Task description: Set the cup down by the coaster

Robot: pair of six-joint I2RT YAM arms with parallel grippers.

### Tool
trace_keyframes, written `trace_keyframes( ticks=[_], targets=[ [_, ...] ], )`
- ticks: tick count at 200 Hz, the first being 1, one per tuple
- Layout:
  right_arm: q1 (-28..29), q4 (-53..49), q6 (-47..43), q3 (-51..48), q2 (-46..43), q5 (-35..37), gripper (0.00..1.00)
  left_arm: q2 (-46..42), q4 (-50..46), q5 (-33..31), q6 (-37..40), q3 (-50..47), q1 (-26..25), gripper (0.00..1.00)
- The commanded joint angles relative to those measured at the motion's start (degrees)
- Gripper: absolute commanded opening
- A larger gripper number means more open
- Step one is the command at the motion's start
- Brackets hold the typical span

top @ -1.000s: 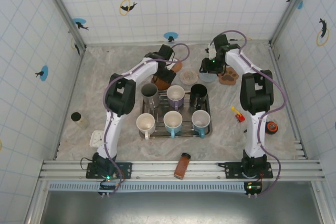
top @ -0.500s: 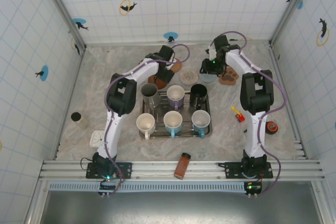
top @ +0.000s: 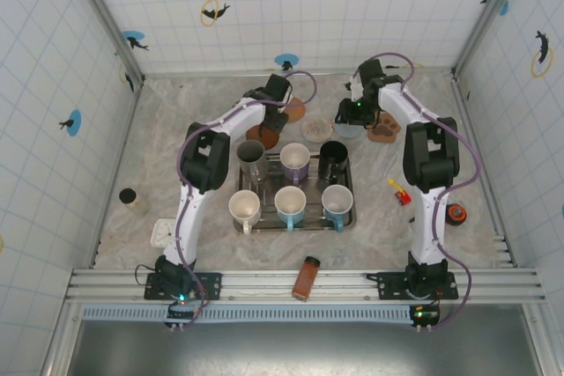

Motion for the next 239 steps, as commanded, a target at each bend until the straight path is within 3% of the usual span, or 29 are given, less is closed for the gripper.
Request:
trace_keyframes(
  ticks=[1,71,101,138,239],
  targets=[
    [1.1,-0.8,0.5,4.3,-1.7,-0.8,0.50,3.7,-3.7,-2.3,1.3,-1.8,1.4,0.62],
    [5.0,-6.0,2.6,25.1,10.2,-2.5,0.49,1.5,-1.4,-3.2,1.6,-5.7,4.8,0.61],
    [6.4,-5.7,4.9,33.8,16.4,-4.4,0.40,0.8,-0.6,-3.0,1.2,-6.8,6.0,0.61],
    [7.8,1.6,10.2,35.6,20.4,-5.8,0.24,-0.2,0.5,-2.7,1.1,-8.4,7.5,0.61],
    [10.7,15.1,20.5,40.7,30.2,-6.0,0.19,-3.5,2.0,-2.2,0.4,-12.5,11.7,0.61]
  ],
)
